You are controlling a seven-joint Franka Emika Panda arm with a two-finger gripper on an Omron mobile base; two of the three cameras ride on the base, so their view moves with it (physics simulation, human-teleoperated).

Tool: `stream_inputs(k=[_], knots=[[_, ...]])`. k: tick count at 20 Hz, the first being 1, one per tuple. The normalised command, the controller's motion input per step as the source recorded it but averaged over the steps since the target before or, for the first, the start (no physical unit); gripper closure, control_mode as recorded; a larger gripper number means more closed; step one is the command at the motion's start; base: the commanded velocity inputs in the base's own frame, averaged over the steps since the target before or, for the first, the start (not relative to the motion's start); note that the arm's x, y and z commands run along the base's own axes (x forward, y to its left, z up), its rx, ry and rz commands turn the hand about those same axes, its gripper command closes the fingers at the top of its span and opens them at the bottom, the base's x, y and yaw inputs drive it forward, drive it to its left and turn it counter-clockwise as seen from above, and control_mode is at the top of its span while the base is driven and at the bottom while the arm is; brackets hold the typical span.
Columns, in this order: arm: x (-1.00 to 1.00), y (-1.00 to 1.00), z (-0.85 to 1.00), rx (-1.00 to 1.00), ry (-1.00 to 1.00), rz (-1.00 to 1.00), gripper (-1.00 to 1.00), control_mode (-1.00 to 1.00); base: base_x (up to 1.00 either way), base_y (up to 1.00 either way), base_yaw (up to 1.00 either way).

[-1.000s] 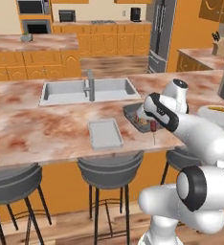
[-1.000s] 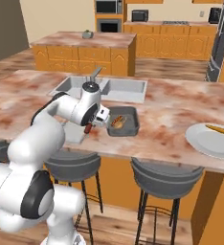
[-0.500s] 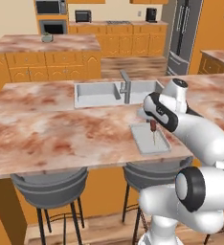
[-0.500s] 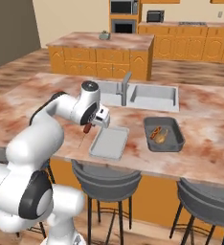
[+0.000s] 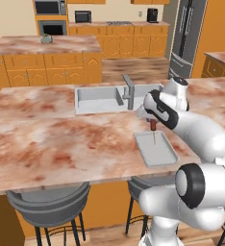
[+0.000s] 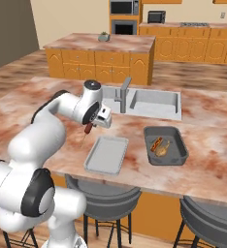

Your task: Place one cooked food and one vegetable from the large plate to each tupperware container.

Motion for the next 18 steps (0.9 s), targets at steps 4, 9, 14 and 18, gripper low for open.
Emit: stream_inputs(k=[4, 9, 14, 18], knots=[[0.61, 0.14, -0.30, -0.04, 0.30, 0.05, 1.00, -1.00, 0.00, 0.00, 0.00], [0.47, -0.06, -0.26, -0.17, 0.32, 0.18, 1.00, -1.00, 0.00, 0.00, 0.00], [0.24, -0.18, -0.56, 0.01, 0.18, 0.03, 1.00, -1.00, 0.00, 0.00, 0.00], [0.00, -0.19, -0.58, 0.09, 0.06, 0.00, 1.00, -1.00, 0.00, 0.00, 0.00]])
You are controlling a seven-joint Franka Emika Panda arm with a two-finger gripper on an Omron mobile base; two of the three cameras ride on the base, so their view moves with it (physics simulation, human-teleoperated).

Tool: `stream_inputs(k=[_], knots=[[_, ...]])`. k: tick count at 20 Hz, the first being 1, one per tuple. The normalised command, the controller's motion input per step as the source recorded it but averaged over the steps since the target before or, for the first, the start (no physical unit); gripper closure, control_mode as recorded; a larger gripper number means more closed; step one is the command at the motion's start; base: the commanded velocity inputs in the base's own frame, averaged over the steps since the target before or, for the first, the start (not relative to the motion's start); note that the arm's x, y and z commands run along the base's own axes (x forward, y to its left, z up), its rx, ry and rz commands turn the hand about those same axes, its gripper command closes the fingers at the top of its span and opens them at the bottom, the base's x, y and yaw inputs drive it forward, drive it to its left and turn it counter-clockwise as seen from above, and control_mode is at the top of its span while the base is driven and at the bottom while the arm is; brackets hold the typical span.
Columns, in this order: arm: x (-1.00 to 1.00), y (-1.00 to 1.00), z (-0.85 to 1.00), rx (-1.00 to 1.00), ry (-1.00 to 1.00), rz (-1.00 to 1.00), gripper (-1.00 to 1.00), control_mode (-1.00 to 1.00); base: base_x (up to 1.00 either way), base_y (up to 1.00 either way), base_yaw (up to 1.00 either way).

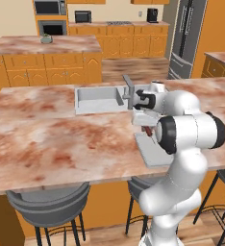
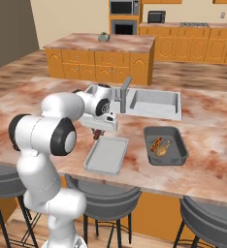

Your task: Place one cooked food and one vegetable from the large plate to each tupperware container.

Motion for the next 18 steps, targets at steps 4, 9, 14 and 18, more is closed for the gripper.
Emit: stream_inputs(k=[4, 9, 14, 18], knots=[[0.00, -0.03, -0.57, 0.07, 0.00, 0.00, 1.00, -1.00, 0.00, 0.00, 0.00], [0.00, 0.00, -0.63, 0.03, 0.06, 0.00, 1.00, -1.00, 0.00, 0.00, 0.00], [0.00, 0.00, -0.42, 0.00, 0.08, 0.00, 1.00, -1.00, 0.00, 0.00, 0.00], [0.00, 0.00, -0.37, 0.00, 0.07, -0.01, 1.00, -1.00, 0.00, 0.00, 0.00]])
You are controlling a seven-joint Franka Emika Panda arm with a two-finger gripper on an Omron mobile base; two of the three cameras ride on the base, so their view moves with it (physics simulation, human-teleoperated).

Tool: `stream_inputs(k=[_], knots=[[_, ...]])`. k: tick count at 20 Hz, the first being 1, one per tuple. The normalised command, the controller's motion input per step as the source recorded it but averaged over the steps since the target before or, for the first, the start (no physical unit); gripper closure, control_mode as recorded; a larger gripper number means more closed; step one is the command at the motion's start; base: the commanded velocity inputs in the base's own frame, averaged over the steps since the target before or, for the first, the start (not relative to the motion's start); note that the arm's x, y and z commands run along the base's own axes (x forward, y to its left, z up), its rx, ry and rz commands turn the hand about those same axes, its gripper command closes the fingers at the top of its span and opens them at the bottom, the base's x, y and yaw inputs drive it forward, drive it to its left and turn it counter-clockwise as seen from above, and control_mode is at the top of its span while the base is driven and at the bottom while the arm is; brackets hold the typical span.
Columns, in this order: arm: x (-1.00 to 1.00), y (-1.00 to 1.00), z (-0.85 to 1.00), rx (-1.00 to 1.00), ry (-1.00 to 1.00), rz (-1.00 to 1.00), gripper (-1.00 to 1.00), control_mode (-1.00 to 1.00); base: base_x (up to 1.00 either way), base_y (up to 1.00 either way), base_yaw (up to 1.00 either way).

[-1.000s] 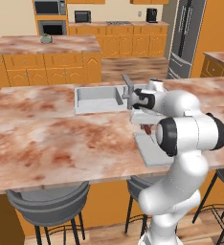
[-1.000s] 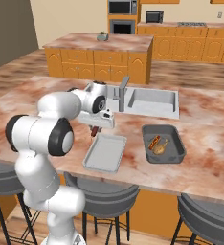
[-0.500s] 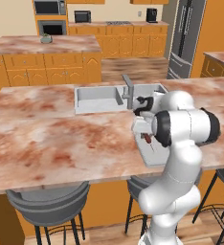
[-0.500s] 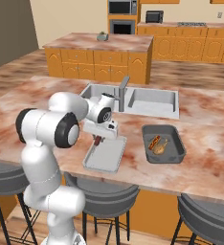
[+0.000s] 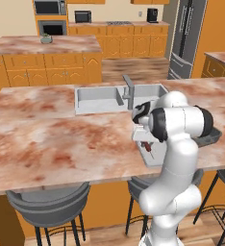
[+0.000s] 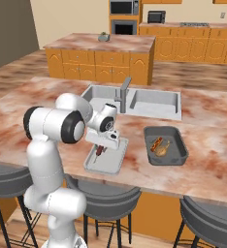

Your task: Place one cooked food and one vegetable from the large plate to each tupperware container.

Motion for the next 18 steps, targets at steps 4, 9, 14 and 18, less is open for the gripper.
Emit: stream_inputs(k=[4, 9, 14, 18], knots=[[0.14, 0.00, -0.24, 0.00, 0.00, 0.00, 1.00, -1.00, 0.00, 0.00, 0.00], [0.02, 0.00, -0.36, 0.00, 0.05, 0.00, -1.00, -1.00, 0.00, 0.00, 0.00], [-0.02, 0.00, 0.00, 0.00, -0.02, -0.01, -1.00, -1.00, 0.00, 0.00, 0.00], [-0.42, 0.00, 0.09, 0.00, -0.13, -0.01, -1.00, -1.00, 0.00, 0.00, 0.00]])
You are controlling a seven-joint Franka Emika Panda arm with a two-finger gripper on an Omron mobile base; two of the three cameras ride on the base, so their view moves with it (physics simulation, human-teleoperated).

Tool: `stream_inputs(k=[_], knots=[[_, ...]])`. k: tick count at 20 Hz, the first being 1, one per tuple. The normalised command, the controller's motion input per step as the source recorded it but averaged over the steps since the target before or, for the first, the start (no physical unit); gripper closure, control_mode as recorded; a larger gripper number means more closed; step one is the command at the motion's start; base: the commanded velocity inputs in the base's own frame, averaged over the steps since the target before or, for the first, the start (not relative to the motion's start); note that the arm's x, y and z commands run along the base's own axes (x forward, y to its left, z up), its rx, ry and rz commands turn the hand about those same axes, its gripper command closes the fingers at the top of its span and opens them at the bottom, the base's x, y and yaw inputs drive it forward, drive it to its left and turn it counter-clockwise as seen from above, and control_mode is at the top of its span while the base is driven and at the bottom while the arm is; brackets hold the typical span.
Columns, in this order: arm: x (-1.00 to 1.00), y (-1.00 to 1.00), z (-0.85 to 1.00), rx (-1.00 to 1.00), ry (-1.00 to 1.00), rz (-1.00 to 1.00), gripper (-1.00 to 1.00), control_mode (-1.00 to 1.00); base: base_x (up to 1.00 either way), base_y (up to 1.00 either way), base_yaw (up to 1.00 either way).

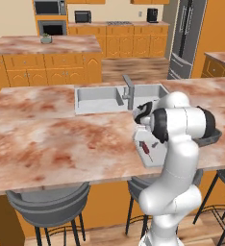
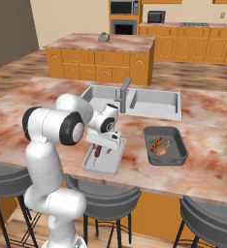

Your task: Place one cooked food and one vegetable from the large plate to each tupperware container.

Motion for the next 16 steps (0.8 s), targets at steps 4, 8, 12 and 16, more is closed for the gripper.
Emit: stream_inputs(k=[4, 8, 12, 16], knots=[[-0.56, 0.00, 0.62, 0.00, -0.12, 0.00, -1.00, -1.00, 0.00, 0.00, 0.00], [-0.66, 0.00, 0.84, 0.00, -0.21, 0.00, -1.00, -1.00, 0.00, 0.00, 0.00], [-0.78, 0.00, 0.72, 0.00, -0.16, 0.00, -1.00, -1.00, 0.00, 0.00, 0.00], [-0.37, 0.04, 0.65, 0.00, -0.13, 0.00, -1.00, -1.00, 0.00, 0.00, 0.00]])
